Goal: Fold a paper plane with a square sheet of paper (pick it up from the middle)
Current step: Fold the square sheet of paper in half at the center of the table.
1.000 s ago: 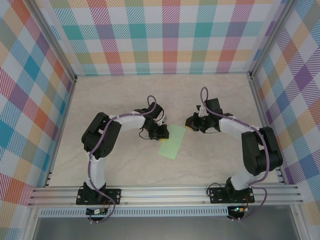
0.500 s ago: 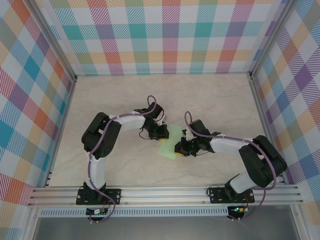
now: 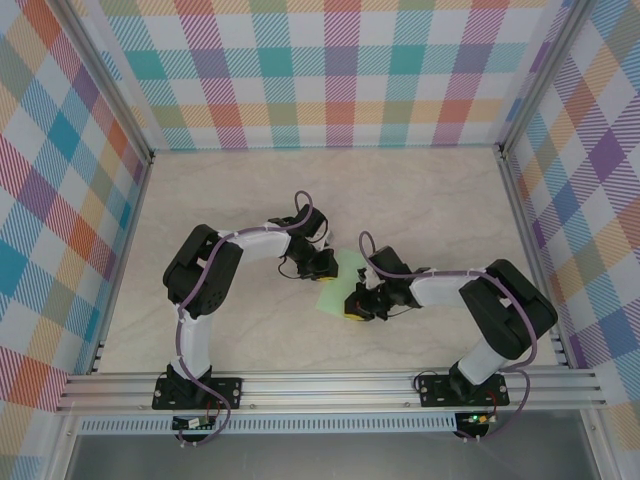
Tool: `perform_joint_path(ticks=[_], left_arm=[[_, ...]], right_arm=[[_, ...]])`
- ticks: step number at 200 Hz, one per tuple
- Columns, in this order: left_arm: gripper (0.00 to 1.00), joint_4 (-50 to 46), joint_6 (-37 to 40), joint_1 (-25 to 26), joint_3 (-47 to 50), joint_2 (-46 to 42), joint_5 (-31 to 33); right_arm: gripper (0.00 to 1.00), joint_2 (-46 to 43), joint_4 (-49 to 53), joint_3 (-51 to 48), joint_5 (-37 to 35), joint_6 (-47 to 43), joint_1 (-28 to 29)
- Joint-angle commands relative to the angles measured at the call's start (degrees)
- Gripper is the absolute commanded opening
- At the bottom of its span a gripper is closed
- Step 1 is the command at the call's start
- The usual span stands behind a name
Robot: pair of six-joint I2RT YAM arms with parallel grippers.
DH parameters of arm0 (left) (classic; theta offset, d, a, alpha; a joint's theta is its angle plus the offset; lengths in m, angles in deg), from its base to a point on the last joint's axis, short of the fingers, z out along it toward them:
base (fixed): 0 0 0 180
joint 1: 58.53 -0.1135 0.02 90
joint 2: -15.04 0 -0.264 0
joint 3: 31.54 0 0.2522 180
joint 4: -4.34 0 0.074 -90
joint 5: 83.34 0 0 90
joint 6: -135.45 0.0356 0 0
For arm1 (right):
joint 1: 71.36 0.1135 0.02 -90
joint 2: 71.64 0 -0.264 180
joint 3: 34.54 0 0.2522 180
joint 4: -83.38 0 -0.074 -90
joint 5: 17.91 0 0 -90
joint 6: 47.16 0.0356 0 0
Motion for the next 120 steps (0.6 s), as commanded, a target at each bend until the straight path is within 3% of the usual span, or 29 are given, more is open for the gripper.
perform_joint_path(ticks=[1, 67, 97, 120], left_arm=[[0.14, -6.7, -0.3, 0.5, 2.5, 2.6, 4.8], [0.18, -5.5, -1.6, 0.5, 2.4, -0.4, 2.6], [0.21, -4.5, -2.7, 0.5, 2.2, -3.6, 1.1], [0.25, -4.8, -3.1, 0.4, 2.0, -6.7, 1.8]], right_arm=[[0.07, 0.4, 0.2, -1.8, -0.7, -0.9, 0.3], [0.12, -7.8, 9.9, 3.0, -7.8, -3.0, -1.2], [0.22, -9.3, 17.4, 6.3, -16.4, -2.1, -4.6], [0.27, -6.5, 18.6, 9.5, -16.7, -2.8, -8.0]])
